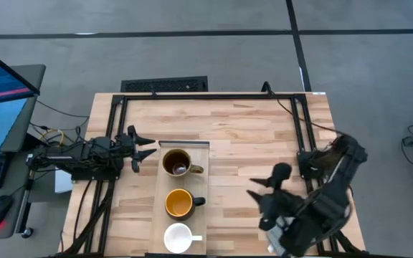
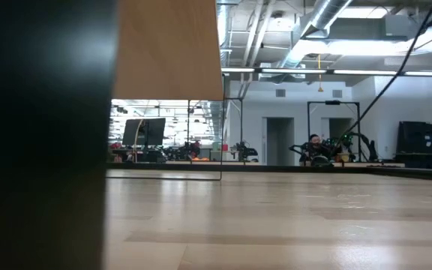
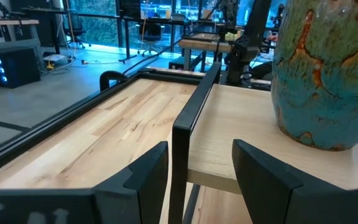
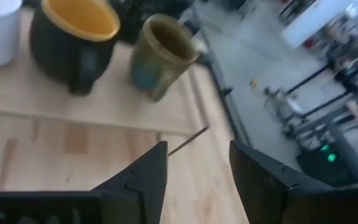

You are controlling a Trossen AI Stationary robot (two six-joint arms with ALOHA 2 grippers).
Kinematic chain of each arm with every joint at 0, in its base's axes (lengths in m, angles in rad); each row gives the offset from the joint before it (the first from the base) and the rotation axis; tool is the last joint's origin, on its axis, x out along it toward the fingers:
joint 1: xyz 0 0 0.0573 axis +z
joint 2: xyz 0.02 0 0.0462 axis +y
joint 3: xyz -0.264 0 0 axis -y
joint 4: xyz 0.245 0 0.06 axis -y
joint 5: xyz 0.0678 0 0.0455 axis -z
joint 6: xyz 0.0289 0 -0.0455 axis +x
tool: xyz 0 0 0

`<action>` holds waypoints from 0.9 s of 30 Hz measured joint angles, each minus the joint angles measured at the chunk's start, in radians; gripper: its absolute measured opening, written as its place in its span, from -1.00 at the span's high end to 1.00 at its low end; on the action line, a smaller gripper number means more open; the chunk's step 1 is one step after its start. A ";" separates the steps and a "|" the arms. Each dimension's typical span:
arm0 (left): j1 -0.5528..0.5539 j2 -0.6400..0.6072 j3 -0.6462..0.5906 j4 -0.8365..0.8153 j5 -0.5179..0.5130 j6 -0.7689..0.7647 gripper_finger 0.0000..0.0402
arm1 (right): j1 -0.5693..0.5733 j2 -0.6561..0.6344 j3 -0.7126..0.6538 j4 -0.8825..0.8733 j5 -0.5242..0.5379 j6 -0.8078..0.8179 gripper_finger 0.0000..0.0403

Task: Stack small to large cups/mugs on shelf
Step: Return to Home Position

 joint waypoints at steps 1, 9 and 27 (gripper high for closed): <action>0.000 0.000 0.000 0.000 0.000 0.000 0.16 | 0.008 -0.025 -0.010 0.000 0.024 -0.013 0.03; 0.000 0.000 0.000 0.000 0.008 0.023 0.16 | -0.016 -0.245 -0.187 0.007 0.129 0.012 0.03; 0.000 0.000 0.000 -0.002 0.025 0.029 0.16 | -0.239 -0.785 -1.027 0.655 0.185 -0.119 0.03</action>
